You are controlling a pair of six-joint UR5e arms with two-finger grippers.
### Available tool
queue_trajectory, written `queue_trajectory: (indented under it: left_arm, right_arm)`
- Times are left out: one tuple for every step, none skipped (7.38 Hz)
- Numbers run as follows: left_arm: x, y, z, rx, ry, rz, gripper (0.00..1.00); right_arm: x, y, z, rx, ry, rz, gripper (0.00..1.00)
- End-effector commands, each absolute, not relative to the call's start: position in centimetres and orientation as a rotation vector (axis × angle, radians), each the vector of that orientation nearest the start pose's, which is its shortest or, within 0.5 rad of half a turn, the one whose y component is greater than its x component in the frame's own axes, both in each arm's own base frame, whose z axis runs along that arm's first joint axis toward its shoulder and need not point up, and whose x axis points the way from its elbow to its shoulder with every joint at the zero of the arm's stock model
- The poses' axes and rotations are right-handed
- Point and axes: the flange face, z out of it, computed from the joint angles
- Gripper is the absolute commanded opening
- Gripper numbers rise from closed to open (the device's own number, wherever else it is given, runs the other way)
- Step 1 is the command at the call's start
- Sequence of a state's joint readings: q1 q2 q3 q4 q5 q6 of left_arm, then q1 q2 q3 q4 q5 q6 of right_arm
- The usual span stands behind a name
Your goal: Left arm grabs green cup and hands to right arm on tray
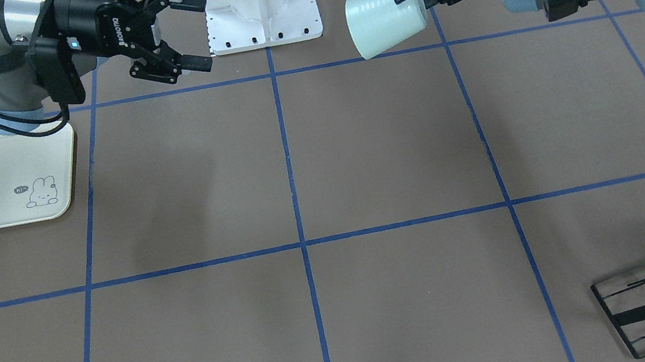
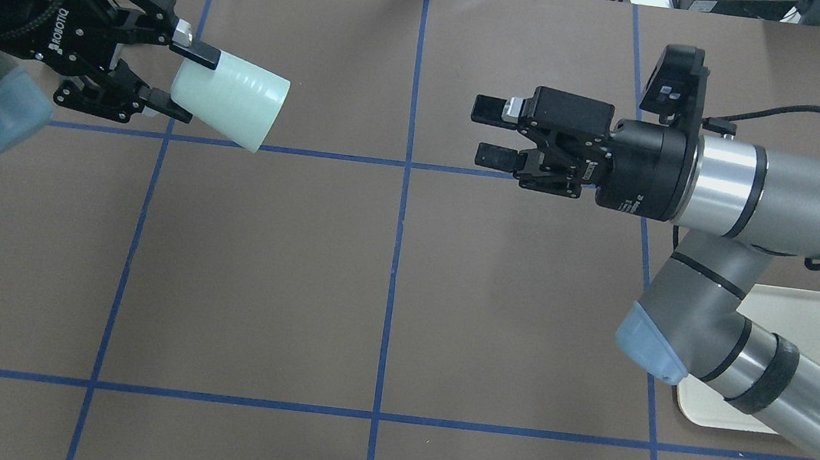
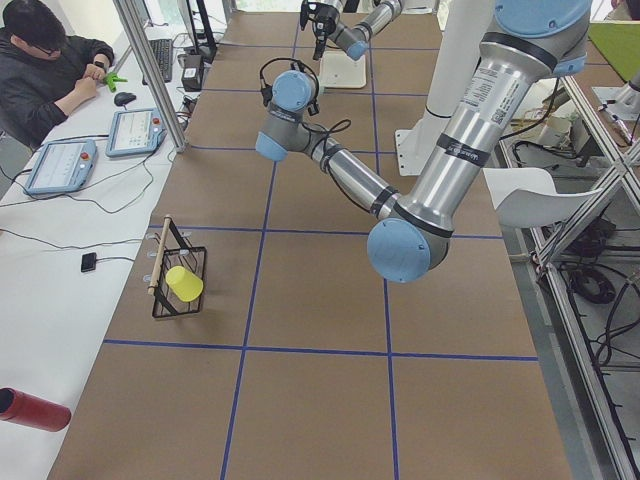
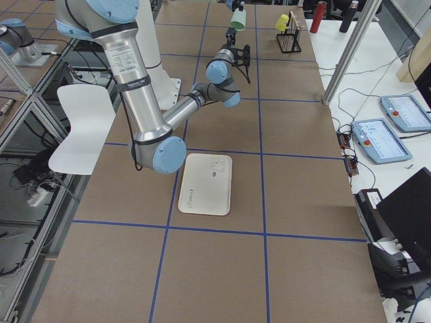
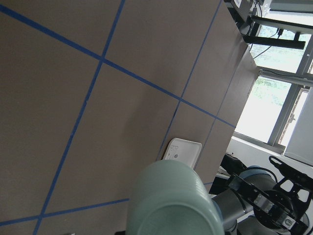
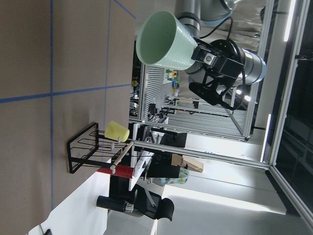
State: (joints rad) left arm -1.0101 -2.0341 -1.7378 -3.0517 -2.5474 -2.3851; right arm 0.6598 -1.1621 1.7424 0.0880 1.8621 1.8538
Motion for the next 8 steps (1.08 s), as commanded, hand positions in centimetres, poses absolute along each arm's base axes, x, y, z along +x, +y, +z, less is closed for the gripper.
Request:
queue_trajectory:
  left_arm:
    - [23.8,-42.9,18.4,-0.421,1.997,-0.237,0.0]
    - [23.6,-42.5,18.4,-0.434,2.066,-0.248,0.0]
    - [23.7,-42.1,18.6,-0.441,2.121,-0.236,0.0]
    - [23.7,-42.1,18.9,-0.44,2.139,-0.236,0.0]
    - [24.3,-42.1,19.2,-0.449,2.131,-0.238,0.0]
    - [24.7,-41.8,19.2,-0.461,2.127,-0.231,0.0]
    - [25.3,-41.3,19.1,-0.474,2.126,-0.218,0.0]
    - [25.8,-41.0,19.0,-0.486,2.124,-0.209,0.0]
  right_arm:
    - [-34.9,-37.7,19.9,0.247,-2.27,0.205,1.0]
    - [-34.3,-36.9,19.9,0.26,-2.345,0.196,1.0]
    - [-34.5,-35.6,20.4,0.248,-2.42,0.207,1.0]
    - [-34.6,-34.7,20.3,0.239,-2.473,0.212,1.0]
    - [-34.7,-34.5,20.2,0.234,-2.485,0.22,0.99]
    - [-34.9,-34.6,19.8,0.24,-2.49,0.243,0.99]
    - [-35.0,-34.6,19.8,0.237,-2.488,0.247,0.99]
    - [-36.2,-34.0,19.5,0.179,-2.467,0.261,0.97]
